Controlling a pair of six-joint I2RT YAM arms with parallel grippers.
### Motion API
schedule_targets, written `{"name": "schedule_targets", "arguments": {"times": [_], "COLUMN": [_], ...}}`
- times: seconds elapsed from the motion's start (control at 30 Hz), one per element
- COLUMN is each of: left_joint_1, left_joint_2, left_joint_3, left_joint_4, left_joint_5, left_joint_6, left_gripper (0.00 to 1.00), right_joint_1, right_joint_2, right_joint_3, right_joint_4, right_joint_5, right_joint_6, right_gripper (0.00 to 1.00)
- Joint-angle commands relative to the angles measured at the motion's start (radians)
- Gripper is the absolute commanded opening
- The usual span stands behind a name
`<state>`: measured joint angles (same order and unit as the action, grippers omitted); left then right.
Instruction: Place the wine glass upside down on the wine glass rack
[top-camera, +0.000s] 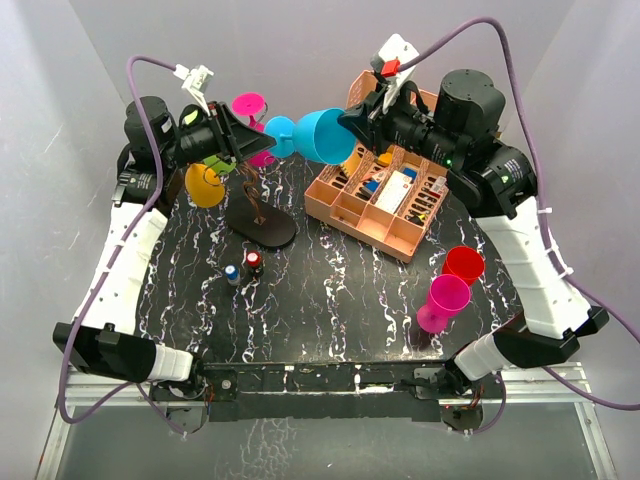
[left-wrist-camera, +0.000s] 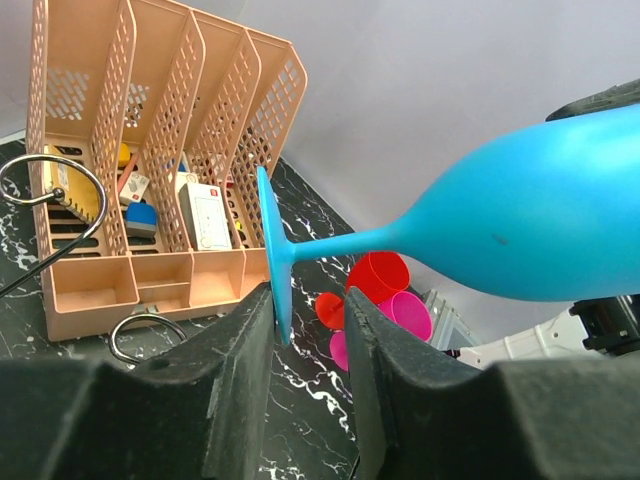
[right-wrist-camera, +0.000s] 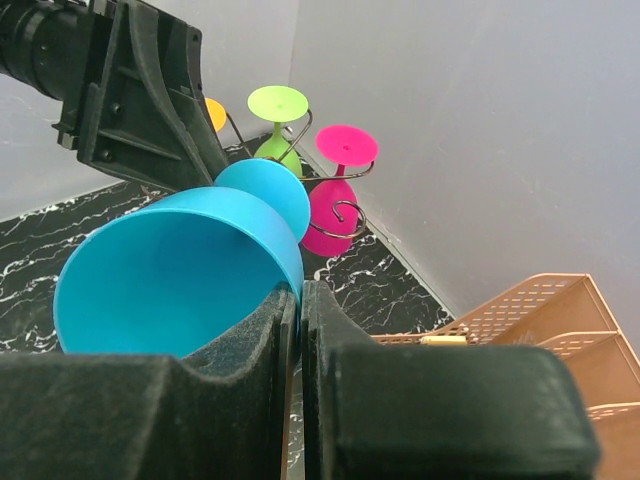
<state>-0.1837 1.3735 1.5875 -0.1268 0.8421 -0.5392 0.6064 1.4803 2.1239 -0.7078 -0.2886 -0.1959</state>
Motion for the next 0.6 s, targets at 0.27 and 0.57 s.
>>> {"name": "schedule_targets", "arguments": {"times": [0.27,0.57], "left_joint_1": [-0.008,-0.005], "left_joint_2": [-0.01,-0.03], "left_joint_3": [-0.023,-0.03], "left_joint_4": [0.03,0.057], "left_joint_5": [-0.002,0.023], "left_joint_6": [-0.005,-0.02], "left_gripper": [0.21,0.0], "right_joint_1": [0.0,0.001], "right_joint_2": [-0.014,-0.034], "right_joint_3": [0.046,0.009], "right_joint_4": [0.042,0.045], "right_joint_5": [-0.013,-0.01], "right_joint_6": [0.001,-0.011], "right_gripper": [0.08,0.14]}}
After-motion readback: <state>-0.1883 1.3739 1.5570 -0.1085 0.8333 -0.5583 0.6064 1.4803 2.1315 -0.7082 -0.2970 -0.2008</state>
